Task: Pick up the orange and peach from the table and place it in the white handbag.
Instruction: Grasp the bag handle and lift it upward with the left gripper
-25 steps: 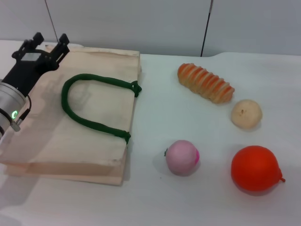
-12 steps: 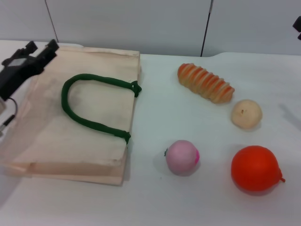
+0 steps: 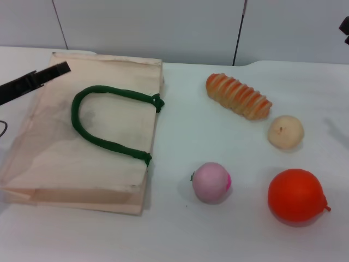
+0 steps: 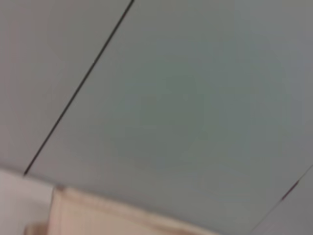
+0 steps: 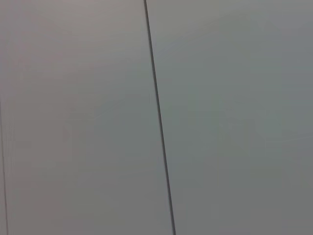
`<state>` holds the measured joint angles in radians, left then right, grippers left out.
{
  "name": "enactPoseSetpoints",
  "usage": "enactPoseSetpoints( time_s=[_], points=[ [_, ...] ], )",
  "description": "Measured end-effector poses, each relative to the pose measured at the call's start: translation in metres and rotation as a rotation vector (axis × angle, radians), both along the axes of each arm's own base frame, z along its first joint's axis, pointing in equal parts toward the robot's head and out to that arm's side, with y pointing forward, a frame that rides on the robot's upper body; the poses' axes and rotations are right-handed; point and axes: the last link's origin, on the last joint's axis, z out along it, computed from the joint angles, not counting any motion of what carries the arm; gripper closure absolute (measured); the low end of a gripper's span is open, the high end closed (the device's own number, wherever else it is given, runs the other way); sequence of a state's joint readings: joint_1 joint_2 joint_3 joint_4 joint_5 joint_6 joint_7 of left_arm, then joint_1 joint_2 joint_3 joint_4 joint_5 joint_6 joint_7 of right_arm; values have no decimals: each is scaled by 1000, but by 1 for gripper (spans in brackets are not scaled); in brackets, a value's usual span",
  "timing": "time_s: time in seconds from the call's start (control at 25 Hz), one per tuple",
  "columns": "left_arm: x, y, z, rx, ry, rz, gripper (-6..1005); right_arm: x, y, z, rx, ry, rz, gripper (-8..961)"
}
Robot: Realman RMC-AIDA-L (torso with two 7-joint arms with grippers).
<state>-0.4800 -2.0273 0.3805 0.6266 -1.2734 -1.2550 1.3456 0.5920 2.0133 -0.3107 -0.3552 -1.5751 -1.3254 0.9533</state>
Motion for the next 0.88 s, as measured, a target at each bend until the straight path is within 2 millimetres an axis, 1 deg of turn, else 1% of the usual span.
enactPoseSetpoints(
  time_s=[0.04,0.2,0.48,0.68,0.88],
  points=[
    [0,2,3,-64,5,54,229,0,1,0,0,-2,-4,80],
    [1,6,5,-153,11,134,230,1,2,-1,1,-6,-15,81],
    [11,9,6,-330,78,222,231,5,3,-2,6,-23,-40,84],
    [26,10,23,-415,100,241,232,5,3,-4,11,-26,-43,85],
    [38,10,34,-516,124,252,233,6,3,-4,12,-25,-45,87]
  ],
)
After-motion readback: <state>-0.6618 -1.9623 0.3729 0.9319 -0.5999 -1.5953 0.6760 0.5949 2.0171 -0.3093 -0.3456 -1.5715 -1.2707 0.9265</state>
